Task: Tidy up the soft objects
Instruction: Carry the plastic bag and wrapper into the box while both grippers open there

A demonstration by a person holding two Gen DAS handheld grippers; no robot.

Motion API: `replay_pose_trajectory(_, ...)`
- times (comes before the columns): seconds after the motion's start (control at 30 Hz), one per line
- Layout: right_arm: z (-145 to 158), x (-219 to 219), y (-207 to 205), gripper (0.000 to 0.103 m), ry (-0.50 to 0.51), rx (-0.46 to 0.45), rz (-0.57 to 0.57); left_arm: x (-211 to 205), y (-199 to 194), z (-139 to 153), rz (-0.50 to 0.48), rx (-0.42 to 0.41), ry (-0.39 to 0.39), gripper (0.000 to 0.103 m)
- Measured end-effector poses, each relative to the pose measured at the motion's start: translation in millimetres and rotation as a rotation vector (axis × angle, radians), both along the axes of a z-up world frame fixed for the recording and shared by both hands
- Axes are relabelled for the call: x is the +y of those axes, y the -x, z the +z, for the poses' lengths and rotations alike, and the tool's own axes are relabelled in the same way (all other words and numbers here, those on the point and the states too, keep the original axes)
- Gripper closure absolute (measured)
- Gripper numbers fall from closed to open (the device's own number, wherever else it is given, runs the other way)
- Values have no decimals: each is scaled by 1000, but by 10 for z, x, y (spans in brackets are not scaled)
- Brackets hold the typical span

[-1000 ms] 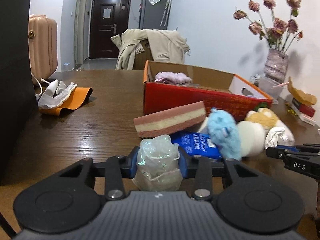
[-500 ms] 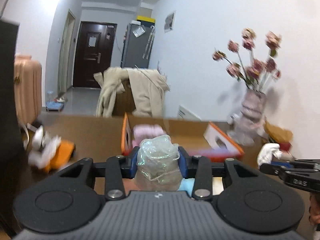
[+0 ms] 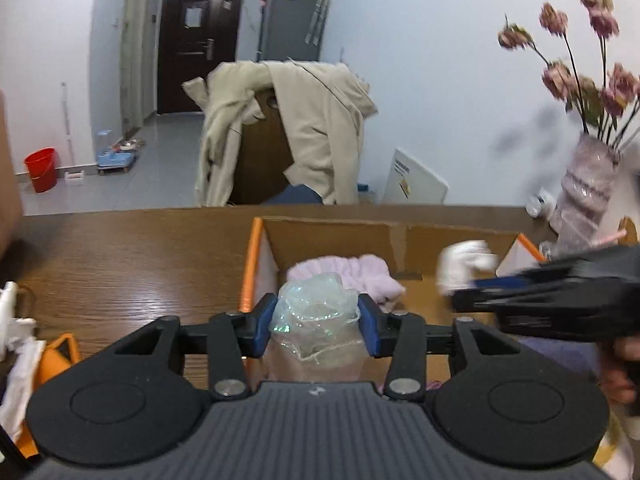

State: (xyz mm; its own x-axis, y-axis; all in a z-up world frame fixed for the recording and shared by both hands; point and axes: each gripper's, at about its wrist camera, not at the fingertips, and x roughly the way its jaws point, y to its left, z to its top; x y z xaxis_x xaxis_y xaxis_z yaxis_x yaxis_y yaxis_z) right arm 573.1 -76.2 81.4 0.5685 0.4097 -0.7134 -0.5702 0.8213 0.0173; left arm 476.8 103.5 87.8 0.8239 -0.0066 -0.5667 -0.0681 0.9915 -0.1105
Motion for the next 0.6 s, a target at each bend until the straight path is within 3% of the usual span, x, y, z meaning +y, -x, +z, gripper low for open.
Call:
replay_pose_trajectory(0.07, -115, 164, -48, 73, 34, 21, 12, -17, -24, -65, -25, -3, -13, 42)
replay_pose_trajectory(0.1, -141, 203, -72, 60, 23, 35, 17, -15, -28, -79, -24, -7, -21, 37)
replay_pose_trajectory(0.17, -158, 214, -68, 44, -6, 56, 9, 11, -10, -88, -20, -16, -24, 35)
replay_pose_trajectory(0.27, -81, 106, 18, 43, -43, 62, 8, 78, 38, -59, -7, -40, -6, 30)
replay_pose_trajectory(0.4, 237, -70, 284, 41, -48, -23, 9, 128, 228, 100, -2, -72, 14, 30)
replay_pose_trajectory(0.6, 762, -444, 960, 35, -71, -142, 13, 41, 831, 497, -6, -170, -29, 24)
